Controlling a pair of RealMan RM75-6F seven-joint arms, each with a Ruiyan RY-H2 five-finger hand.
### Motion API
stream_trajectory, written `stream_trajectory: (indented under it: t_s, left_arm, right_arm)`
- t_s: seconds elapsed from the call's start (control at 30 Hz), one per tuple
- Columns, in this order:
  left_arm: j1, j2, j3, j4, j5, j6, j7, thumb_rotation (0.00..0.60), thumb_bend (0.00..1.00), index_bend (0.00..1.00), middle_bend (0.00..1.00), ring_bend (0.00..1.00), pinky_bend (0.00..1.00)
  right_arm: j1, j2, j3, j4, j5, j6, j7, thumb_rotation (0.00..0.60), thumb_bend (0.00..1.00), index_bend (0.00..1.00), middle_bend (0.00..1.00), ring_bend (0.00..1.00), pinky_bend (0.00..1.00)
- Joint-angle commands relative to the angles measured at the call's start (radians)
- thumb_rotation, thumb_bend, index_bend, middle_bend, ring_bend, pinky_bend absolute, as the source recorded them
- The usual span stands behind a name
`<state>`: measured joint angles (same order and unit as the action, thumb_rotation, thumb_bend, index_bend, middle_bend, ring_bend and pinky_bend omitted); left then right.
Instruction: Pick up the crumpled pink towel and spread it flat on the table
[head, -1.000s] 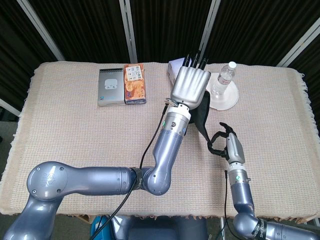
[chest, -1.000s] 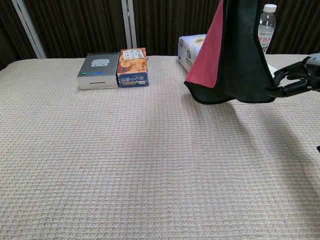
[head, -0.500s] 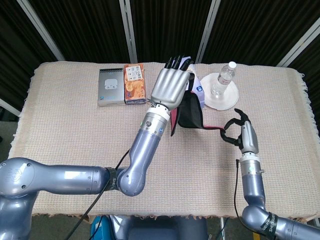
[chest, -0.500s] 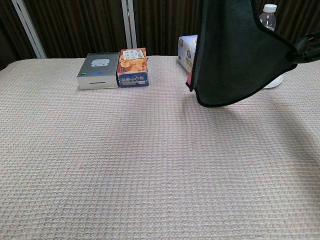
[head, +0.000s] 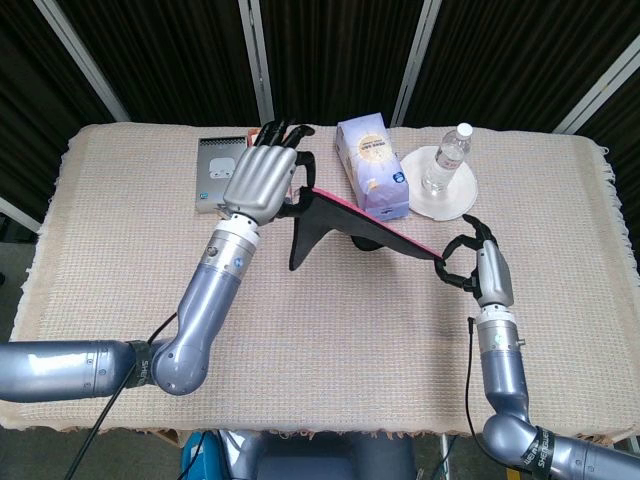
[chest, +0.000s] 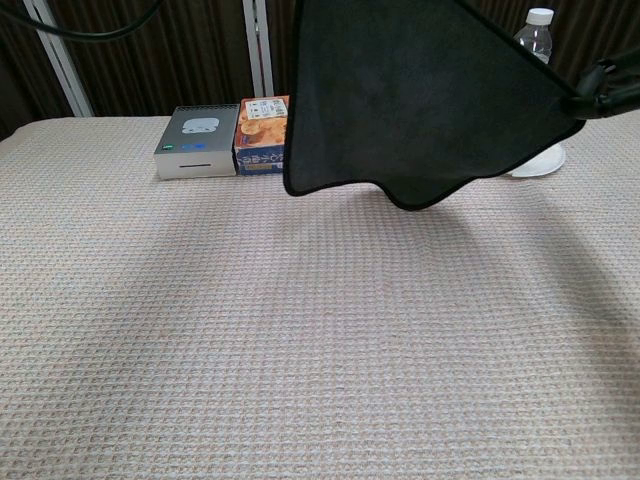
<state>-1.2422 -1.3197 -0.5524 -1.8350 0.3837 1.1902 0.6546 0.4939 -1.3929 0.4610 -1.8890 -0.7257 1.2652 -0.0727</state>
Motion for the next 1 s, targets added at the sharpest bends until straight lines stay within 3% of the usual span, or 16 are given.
stream_trajectory:
  t_s: [0.03,0.53,1.0]
  left_arm:
    - [0.046,0.023,0.028,-0.021,0.025,-0.024,-0.057,0.600,0.50,0.64,0.14,0.00,0.00]
    - [0.129,0.053,0.067,-0.031,0.117,-0.085,-0.204,0.600,0.50,0.64,0.14,0.00,0.00]
    - [0.161,0.036,0.078,0.040,0.171,-0.082,-0.290,0.600,0.50,0.64,0.14,0.00,0.00]
  right_arm:
    - [0.012,-0.007,0.000,-0.007,-0.007,0.010,-0.017,0.600,0.58,0.72,0.14,0.00,0.00]
    - [0.108,-0.020,0.065,0.024,0.025,0.019,-0.119,0.600,0.58,0.72,0.14,0.00,0.00]
    - [0.165,-0.007,0.101,0.044,0.061,0.031,-0.185,0.600,0.58,0.72,0.14,0.00,0.00]
